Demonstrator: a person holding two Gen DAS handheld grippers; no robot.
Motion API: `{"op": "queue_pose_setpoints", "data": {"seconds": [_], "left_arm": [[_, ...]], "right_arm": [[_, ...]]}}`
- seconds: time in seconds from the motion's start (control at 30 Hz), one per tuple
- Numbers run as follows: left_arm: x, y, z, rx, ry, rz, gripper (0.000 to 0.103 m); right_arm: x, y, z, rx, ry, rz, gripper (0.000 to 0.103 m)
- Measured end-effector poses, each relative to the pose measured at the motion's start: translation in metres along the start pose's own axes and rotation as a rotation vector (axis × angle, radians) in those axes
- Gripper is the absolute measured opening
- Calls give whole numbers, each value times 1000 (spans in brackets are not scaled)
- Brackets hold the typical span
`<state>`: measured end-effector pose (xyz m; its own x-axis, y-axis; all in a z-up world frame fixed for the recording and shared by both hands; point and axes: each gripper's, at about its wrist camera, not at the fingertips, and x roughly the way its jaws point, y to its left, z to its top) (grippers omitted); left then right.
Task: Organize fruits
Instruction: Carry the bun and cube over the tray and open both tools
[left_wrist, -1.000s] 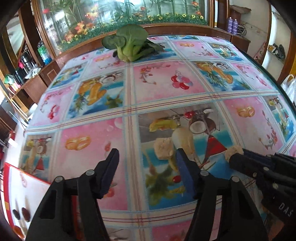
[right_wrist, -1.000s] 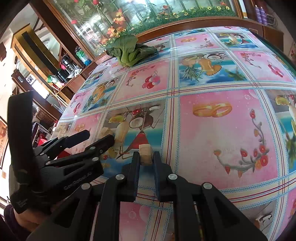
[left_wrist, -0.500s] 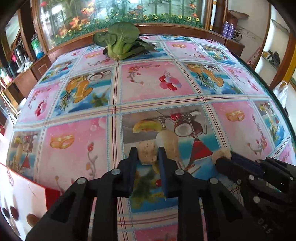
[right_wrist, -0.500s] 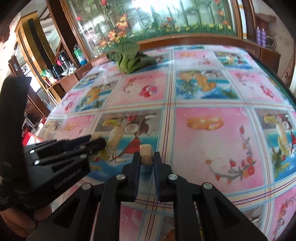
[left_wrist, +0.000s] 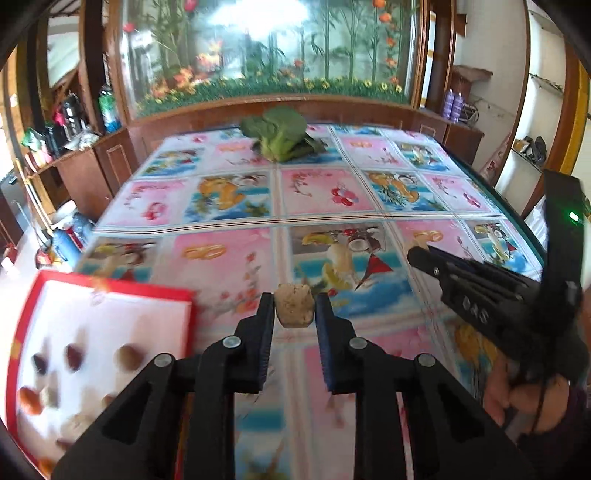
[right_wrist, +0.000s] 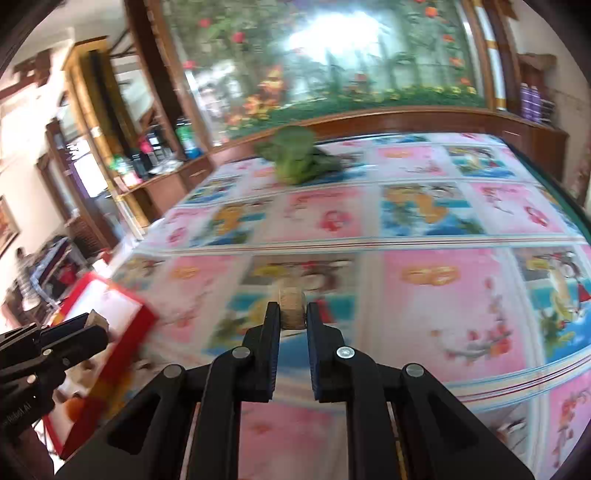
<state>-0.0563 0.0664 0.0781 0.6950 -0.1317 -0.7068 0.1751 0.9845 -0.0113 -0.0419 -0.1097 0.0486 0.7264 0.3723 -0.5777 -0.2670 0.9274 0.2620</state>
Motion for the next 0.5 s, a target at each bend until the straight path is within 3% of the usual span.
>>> {"op": "queue_pose_setpoints", "data": {"seconds": [0.1,0.3,0.5], "left_arm": [[-27,22,-16,-31,-31,24,24],[-61,80,-48,-119,-48,141,24],[-81,124,-70,-178,-61,244,24]], "right_arm": [[-5,28,-5,-18,-4,78,12],[7,96,-17,-43,65,241,12],[21,163,-27,-151,121,294,12]]}}
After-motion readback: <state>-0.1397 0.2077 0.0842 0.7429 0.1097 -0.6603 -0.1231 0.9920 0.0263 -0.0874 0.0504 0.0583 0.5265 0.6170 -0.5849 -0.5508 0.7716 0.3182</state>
